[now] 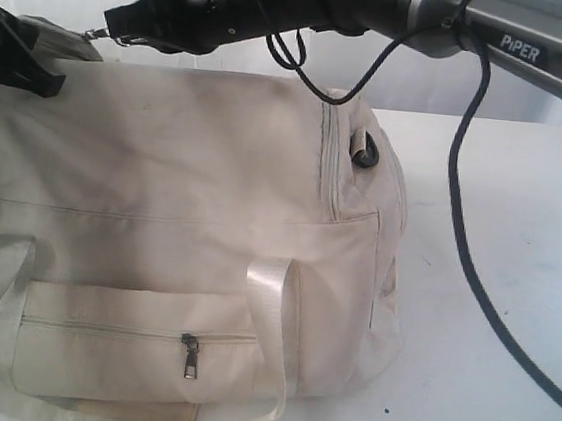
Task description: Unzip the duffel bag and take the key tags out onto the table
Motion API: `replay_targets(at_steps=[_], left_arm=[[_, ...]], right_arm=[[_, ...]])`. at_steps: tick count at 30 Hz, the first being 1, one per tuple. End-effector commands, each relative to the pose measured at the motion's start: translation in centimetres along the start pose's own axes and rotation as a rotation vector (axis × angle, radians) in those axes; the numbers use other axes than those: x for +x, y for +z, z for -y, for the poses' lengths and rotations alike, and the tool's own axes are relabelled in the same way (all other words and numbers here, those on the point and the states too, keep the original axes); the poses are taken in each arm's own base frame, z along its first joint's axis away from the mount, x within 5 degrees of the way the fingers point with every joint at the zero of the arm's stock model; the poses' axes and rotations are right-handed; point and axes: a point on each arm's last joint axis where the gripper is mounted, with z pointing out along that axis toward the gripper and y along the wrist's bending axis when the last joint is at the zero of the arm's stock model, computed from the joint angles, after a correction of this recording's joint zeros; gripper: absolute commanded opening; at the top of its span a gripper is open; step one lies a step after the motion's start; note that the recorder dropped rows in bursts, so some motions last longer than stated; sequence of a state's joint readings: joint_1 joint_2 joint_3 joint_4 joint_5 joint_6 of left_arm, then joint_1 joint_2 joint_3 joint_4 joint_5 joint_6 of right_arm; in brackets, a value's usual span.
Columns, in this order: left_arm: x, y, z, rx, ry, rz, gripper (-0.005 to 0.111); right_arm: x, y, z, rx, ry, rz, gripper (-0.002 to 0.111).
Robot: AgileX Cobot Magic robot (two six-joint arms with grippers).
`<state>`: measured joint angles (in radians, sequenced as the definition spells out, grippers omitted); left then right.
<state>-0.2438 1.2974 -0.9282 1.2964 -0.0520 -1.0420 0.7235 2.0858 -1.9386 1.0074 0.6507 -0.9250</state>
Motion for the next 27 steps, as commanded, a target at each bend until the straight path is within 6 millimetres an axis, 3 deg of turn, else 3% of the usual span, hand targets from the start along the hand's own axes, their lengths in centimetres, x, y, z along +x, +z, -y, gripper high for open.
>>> replay_targets(at_steps=[1, 5, 11, 21, 23, 27], left_arm=[[0.4, -1.0, -2.4, -0.166, -0.062, -0.073, 0.016], [0.8, -1.1, -2.8, -0.216, -0.139, -0.101, 0.0], [1.1, -1.2, -3.3, -0.257, -0.216, -0.116, 0.0], [0.6, -1.0, -2.8, -0.196, -0.228, -0.07, 0.0], [0.4, -1.0, -2.9, -0.195, -0.217, -0.066, 0.002], [-0.1, -1.1, -3.1, -0.203, -0.22, -0.05, 0.026]], right_arm=[[-1.9, -0.1, -1.5, 0.028, -0.08, 0.144, 0.0], [-2.4, 1.1, -3.1, 0.111, -0.126, 0.214, 0.0], [-2.7, 2.1, -4.9, 0.188, -0.168, 0.268, 0.0], [-2.4, 2.7, -5.1, 0.204, -0.272, 0.252, 0.0], [-2.4, 2.7, -5.1, 0.206, -0.272, 0.253, 0.0], [-2.3, 2.6, -5.2, 0.172, -0.282, 0.238, 0.0]])
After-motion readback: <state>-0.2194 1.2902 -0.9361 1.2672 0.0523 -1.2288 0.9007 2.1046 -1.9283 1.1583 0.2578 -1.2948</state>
